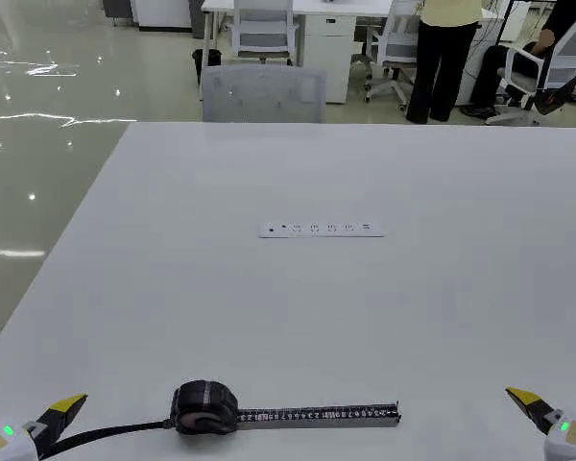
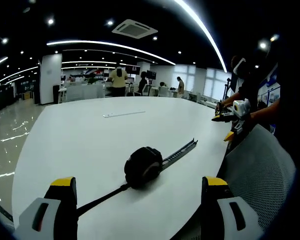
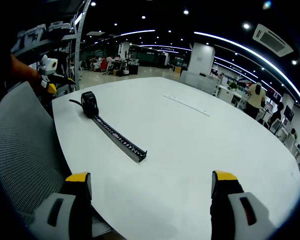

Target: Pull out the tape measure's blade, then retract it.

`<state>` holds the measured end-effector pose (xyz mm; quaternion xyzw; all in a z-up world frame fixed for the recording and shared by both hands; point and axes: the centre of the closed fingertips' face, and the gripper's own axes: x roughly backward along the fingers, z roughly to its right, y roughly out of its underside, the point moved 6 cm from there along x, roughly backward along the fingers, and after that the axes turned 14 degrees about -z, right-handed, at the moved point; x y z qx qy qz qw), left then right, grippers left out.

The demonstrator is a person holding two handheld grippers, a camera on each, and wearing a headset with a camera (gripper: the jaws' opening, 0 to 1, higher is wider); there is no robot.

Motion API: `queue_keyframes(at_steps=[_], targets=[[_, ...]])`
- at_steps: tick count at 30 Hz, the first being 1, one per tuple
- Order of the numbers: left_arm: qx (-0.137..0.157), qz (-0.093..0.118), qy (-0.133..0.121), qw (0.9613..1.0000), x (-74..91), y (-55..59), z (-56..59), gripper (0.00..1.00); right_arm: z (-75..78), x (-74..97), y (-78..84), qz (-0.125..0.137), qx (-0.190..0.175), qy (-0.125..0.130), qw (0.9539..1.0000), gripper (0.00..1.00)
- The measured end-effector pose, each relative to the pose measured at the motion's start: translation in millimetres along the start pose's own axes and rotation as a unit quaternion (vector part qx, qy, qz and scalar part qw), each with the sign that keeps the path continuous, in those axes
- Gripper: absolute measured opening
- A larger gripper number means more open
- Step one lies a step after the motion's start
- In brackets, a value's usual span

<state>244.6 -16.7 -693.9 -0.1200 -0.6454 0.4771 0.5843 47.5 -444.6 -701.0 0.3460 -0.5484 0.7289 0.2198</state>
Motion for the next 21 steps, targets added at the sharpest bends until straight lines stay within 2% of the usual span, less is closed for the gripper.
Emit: queue_keyframes(at_steps=[1, 3, 4, 5, 6, 7, 10, 13, 16, 21], targets=[[0.007, -0.004, -0.006, 0.9999, -0.7, 1.6, -3.1, 1.0, 0.0, -0.4, 0.5, 0.001, -0.007, -0.002, 1.0, 1.0], [-0.002, -0.006, -0.009, 0.9999, 0.9, 0.7, -3.5, 1.0, -1.1, -0.9, 0.4, 0.009, -0.018, -0.008, 0.9998, 1.0], [-0.013, 0.005, -0.006, 0.9999, 2.1, -1.8, -2.3, 1.0, -2.0, -0.7, 1.3, 0.006, -0.018, -0.009, 0.9998, 1.0], [-0.013, 0.004, -0.004, 0.9999, 2.6, -1.3, -1.8, 1.0, -2.6, -0.9, 2.7, 0.003, -0.021, -0.011, 0.9997, 1.0], [-0.008, -0.015, -0.003, 0.9998, 1.6, 1.6, -3.1, 1.0, -3.1, -1.1, 4.3, 0.0, -0.024, -0.013, 0.9996, 1.0], [-0.009, -0.021, -0.003, 0.9997, 1.1, 2.2, -2.9, 1.0, -3.2, -0.7, 4.5, 0.002, -0.023, -0.013, 0.9996, 1.0], [-0.02, -0.013, -0.001, 0.9997, 1.1, 0.8, -1.0, 1.0, -2.2, -0.3, 5.9, 0.004, -0.03, -0.015, 0.9994, 1.0], [-0.01, -0.03, -0.007, 0.9995, -0.3, 4.7, -3.5, 1.0, -1.7, 0.3, 5.7, 0.004, -0.029, -0.016, 0.9994, 1.0], [-0.011, -0.02, -0.001, 0.9997, 0.5, 4.0, -1.3, 1.0, 0.0, 1.2, 4.7, 0.006, -0.032, -0.015, 0.9994, 1.0], [-0.01, -0.021, 0.0, 0.9997, 0.4, 4.2, -2.3, 1.0, 0.4, 2.4, 5.6, 0.001, -0.031, -0.014, 0.9994, 1.0]])
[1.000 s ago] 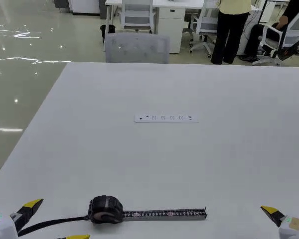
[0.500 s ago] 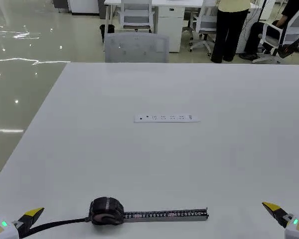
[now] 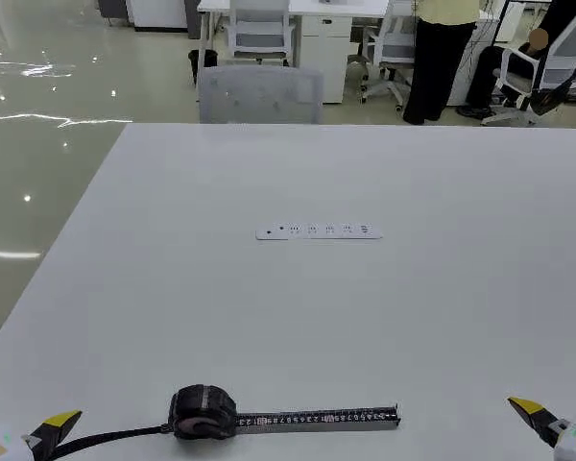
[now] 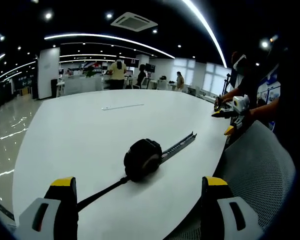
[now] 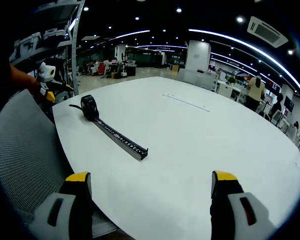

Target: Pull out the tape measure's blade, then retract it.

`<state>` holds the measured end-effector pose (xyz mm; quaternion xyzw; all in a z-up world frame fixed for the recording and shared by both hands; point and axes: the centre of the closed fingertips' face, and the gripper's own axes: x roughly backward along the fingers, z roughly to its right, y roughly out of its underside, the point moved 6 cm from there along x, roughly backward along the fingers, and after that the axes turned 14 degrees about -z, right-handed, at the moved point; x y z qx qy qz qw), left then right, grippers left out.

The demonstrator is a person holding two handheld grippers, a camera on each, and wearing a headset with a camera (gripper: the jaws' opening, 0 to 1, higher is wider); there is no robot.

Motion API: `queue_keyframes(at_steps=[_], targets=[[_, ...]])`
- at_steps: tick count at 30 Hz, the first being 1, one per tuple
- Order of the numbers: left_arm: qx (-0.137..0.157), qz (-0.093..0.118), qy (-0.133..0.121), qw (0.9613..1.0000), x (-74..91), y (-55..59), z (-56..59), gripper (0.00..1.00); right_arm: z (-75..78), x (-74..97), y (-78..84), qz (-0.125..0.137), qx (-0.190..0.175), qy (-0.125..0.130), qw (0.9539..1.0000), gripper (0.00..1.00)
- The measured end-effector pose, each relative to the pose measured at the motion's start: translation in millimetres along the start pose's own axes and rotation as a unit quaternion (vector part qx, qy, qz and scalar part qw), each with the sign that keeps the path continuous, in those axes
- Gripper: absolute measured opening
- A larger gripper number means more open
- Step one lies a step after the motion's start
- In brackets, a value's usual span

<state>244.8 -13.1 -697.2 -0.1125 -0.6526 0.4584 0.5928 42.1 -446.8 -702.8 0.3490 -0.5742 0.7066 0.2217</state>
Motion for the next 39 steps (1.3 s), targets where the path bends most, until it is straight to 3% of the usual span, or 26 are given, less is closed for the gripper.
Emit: queue_keyframes(at_steps=[14, 31, 39], targets=[[-0.004, -0.004, 0.014, 0.9999, -0.3, -4.0, 3.9, 1.0, -3.7, 6.2, 11.6, -0.009, -0.009, 0.007, 0.9999, 1.0], [-0.008, -0.011, 0.007, 0.9999, -2.1, -5.7, 4.2, 1.0, -5.1, 9.9, 12.7, -0.018, -0.009, 0.003, 0.9998, 1.0], [-0.003, -0.016, 0.004, 0.9999, -9.7, -20.0, 10.1, 1.0, -2.7, 8.3, 10.7, -0.03, 0.007, -0.002, 0.9995, 1.0]])
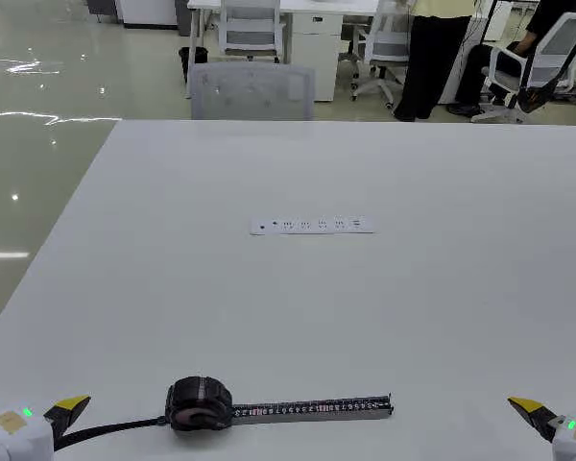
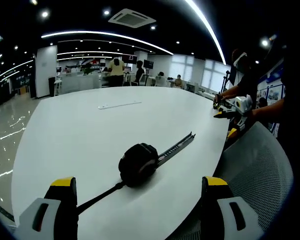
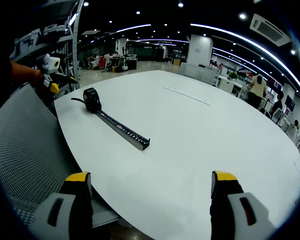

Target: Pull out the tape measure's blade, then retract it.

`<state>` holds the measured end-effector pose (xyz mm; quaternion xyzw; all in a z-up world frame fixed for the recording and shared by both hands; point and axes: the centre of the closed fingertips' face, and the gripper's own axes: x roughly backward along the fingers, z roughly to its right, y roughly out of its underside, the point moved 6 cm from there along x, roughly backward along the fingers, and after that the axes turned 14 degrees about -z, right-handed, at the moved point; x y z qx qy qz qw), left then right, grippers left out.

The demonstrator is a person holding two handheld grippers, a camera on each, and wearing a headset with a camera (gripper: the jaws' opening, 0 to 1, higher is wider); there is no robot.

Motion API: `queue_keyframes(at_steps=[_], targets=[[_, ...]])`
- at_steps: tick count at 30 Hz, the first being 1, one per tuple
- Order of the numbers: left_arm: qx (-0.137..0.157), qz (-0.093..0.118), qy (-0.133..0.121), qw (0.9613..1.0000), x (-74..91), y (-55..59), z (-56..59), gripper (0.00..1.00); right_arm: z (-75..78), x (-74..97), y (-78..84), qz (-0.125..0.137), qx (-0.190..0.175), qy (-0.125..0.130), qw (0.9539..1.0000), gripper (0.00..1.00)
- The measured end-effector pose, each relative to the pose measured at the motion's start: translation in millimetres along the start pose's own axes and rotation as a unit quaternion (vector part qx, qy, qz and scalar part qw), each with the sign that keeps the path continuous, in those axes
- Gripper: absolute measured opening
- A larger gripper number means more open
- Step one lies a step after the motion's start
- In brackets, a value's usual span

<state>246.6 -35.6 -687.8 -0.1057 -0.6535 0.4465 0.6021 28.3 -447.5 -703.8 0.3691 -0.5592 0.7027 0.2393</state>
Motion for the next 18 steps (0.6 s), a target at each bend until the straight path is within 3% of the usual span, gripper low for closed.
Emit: queue_keyframes(at_steps=[2, 4, 6, 11, 18], targets=[[0.007, 0.003, -0.002, 1.0, -2.4, -6.9, 4.3, 1.0, 1.0, -0.3, -1.4, -0.008, 0.005, -0.007, 0.9999, 1.0], [0.013, -0.029, -0.006, 0.9995, -6.0, -5.5, 7.1, 1.0, -1.0, -0.2, -4.9, -0.014, 0.022, -0.014, 0.9996, 1.0], [0.015, -0.045, 0.002, 0.9989, -11.0, -5.1, 11.3, 1.0, -2.7, -0.4, -7.6, -0.023, 0.034, -0.026, 0.9988, 1.0], [0.015, -0.059, 0.004, 0.9981, -15.0, -3.6, 17.9, 1.0, 1.1, -2.5, -16.9, -0.037, 0.06, -0.035, 0.9969, 1.0], [0.019, -0.057, 0.002, 0.9982, -20.5, -6.4, 32.0, 1.0, 9.6, -13.5, -33.8, -0.052, 0.1, -0.053, 0.9922, 1.0]])
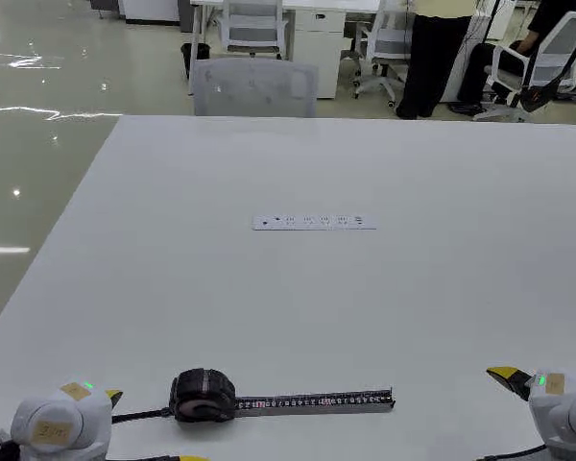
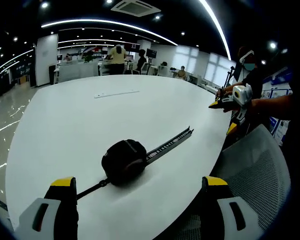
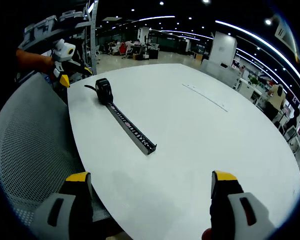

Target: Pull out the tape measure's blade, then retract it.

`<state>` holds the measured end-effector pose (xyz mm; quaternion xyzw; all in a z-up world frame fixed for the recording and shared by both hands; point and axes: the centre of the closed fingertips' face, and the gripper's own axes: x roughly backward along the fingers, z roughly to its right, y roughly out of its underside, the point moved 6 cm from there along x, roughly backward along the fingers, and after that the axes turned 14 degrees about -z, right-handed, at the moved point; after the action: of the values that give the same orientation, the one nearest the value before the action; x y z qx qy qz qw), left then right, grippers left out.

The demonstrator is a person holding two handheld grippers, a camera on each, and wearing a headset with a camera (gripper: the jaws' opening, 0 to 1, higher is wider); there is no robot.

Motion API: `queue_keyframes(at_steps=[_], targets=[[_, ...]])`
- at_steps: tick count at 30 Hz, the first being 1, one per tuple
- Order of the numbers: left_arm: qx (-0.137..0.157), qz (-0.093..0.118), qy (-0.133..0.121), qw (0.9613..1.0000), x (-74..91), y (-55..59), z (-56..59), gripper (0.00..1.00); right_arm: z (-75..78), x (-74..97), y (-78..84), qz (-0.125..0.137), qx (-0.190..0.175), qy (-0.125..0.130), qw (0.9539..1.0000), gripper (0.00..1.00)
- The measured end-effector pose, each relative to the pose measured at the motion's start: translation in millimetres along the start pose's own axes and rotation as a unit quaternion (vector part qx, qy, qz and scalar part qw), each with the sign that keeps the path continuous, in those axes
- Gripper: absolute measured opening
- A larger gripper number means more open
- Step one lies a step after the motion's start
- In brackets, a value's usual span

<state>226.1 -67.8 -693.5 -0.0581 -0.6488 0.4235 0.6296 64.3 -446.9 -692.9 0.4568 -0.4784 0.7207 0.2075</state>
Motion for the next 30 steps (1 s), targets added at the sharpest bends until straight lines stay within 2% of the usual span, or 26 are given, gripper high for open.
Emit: queue_keyframes(at_steps=[3, 4, 5, 7, 8, 9, 10, 13, 17, 21, 25, 29, 30], targets=[[-0.015, 0.005, -0.018, 0.9997, -4.9, -3.3, 3.6, 1.0, 4.4, -4.4, -7.8, -0.01, 0.022, -0.009, 0.9997, 1.0], [-0.015, -0.007, -0.029, 0.9994, -6.8, -1.7, 2.0, 1.0, 5.9, -5.7, -9.8, -0.012, 0.025, -0.011, 0.9995, 1.0], [-0.004, -0.031, -0.039, 0.9987, -9.2, 2.4, 0.0, 1.0, 7.4, -7.4, -13.3, -0.014, 0.031, -0.017, 0.9993, 1.0], [0.007, -0.028, -0.046, 0.9985, -11.4, 1.8, -1.4, 1.0, 9.5, -10.2, -18.5, -0.012, 0.049, -0.023, 0.9985, 1.0], [0.032, -0.027, -0.049, 0.998, -11.6, 2.3, -1.7, 1.0, 11.0, -13.1, -20.1, -0.018, 0.057, -0.026, 0.9979, 1.0], [0.035, -0.022, -0.04, 0.9984, -11.5, 0.8, 0.2, 1.0, 11.3, -15.3, -20.8, -0.022, 0.06, -0.033, 0.9975, 1.0], [0.026, -0.005, -0.035, 0.999, -10.3, -3.1, 2.0, 1.0, 12.2, -19.8, -20.5, -0.03, 0.06, -0.043, 0.9968, 1.0], [0.033, 0.0, -0.05, 0.9982, -10.4, -7.6, -2.6, 1.0, 15.7, -27.8, -23.1, -0.039, 0.07, -0.052, 0.9955, 1.0], [0.062, 0.023, -0.063, 0.9958, -11.6, -21.8, -2.7, 1.0, 21.3, -37.0, -26.4, -0.049, 0.085, -0.057, 0.9935, 1.0], [0.072, 0.021, -0.082, 0.9939, -25.7, -30.5, 2.8, 1.0, 24.2, -44.8, -32.2, -0.064, 0.104, -0.069, 0.9901, 1.0], [0.084, 0.027, -0.101, 0.991, -40.8, -36.7, 6.7, 1.0, 29.2, -54.4, -34.5, -0.09, 0.128, -0.076, 0.9848, 1.0], [0.076, 0.023, -0.122, 0.9894, -50.8, -37.4, 6.4, 1.0, 32.2, -59.8, -40.6, -0.099, 0.15, -0.08, 0.9804, 1.0], [0.072, 0.031, -0.129, 0.9886, -51.6, -37.6, 5.5, 1.0, 33.6, -61.1, -42.8, -0.103, 0.157, -0.08, 0.979, 1.0]])
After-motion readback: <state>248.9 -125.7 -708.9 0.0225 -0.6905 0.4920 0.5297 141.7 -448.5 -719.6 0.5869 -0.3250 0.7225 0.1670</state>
